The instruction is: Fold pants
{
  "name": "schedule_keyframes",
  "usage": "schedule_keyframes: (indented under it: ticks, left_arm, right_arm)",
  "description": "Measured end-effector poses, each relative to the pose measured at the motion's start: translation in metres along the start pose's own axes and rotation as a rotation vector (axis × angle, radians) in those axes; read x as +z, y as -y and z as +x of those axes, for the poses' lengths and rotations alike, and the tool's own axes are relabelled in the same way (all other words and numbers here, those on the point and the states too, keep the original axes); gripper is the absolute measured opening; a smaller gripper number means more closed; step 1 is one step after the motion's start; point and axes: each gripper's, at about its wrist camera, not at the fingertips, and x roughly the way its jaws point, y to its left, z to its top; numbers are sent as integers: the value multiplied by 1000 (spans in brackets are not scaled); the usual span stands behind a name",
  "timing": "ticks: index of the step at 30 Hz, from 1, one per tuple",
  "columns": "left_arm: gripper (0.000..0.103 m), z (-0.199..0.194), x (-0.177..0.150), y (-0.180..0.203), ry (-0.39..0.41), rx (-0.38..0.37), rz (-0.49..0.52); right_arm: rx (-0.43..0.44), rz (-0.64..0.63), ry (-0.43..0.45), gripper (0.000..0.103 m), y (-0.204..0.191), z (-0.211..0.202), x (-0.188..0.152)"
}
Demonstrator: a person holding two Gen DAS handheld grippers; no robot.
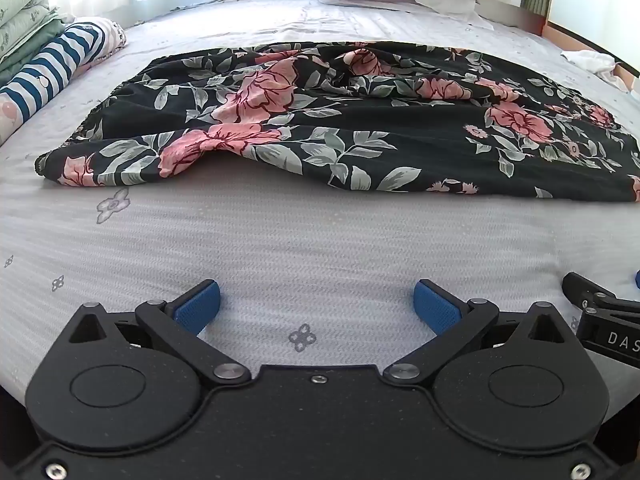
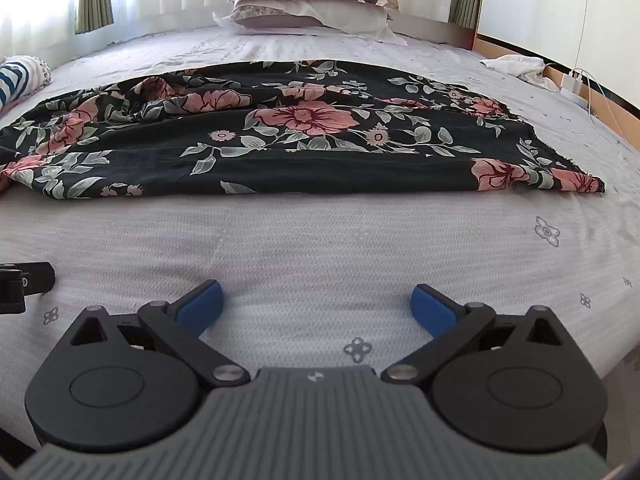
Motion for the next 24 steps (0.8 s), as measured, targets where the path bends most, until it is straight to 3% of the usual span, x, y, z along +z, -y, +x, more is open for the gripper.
schedule_keyframes:
  ticks: [24]
  left_arm:
    - [103, -6, -7, 16, 17, -2, 64]
  right_arm:
    - [10, 4, 12, 103, -3, -5, -1]
